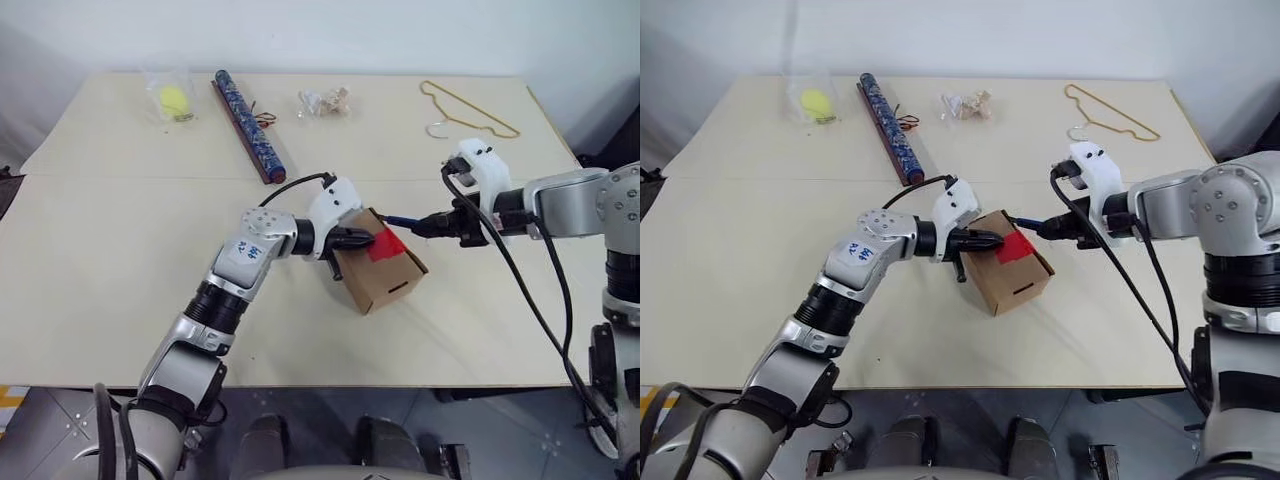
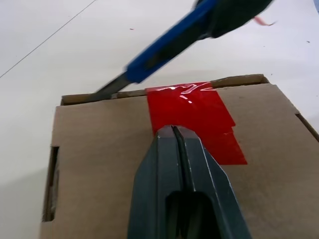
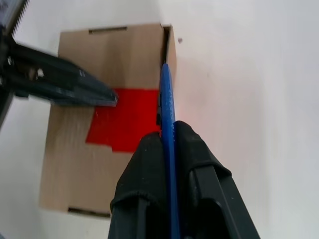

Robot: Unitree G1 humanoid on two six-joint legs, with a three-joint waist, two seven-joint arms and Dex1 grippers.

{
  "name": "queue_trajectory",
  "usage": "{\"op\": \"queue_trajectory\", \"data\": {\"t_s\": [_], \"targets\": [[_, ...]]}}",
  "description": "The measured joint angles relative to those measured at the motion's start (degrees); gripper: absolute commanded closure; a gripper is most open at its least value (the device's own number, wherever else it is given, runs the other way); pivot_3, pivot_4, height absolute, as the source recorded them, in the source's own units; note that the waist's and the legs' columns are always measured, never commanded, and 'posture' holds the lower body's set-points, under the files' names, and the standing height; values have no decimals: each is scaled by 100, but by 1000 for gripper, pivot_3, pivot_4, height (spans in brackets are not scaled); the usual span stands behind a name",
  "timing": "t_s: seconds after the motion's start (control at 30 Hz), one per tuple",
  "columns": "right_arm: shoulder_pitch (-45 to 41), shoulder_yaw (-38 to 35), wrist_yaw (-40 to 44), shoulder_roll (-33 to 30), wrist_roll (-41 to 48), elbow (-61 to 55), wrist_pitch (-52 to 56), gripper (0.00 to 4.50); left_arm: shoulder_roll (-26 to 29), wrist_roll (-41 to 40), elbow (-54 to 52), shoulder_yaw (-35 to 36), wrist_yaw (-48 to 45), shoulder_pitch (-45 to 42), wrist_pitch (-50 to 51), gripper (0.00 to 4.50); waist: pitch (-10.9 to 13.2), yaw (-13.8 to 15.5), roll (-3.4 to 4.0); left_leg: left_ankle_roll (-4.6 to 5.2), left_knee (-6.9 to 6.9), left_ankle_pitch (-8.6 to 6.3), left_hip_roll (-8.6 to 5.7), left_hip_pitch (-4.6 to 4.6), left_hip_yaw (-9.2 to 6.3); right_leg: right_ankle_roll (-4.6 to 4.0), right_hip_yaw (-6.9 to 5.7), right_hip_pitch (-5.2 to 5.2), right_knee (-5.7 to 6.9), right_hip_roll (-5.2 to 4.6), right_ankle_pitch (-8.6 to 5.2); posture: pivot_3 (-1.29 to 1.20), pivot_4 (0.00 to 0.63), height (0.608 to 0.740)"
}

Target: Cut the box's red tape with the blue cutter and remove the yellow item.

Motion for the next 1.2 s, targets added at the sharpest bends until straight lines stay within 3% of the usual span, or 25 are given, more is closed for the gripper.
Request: {"op": "queue_trajectory", "data": {"t_s": [0.23, 0.53, 1.2], "targets": [[-130, -84, -134, 138, 31, 317, 1, 4417, 10, 0, -14, -29, -8, 2, 10, 4500, 0, -17, 1, 0, 0, 0, 0, 3, 1, 0, 1, 0, 4, 0, 0, 0, 150, 740], [-127, 141, -538, -87, 769, 461, 0, 4417, 8, 0, -45, -43, -5, 2, 16, 4500, 0, -13, 1, 0, 0, 0, 0, 3, 1, 0, 2, 0, 3, 0, 0, 0, 150, 740], [338, 824, -2260, -1605, 4196, 484, -123, 4417, -81, 0, -111, -128, 41, 31, 53, 4500, 0, 28, 1, 2, 1, -1, 1, 2, 1, 0, 1, 1, -1, -2, 0, 0, 150, 740]]}}
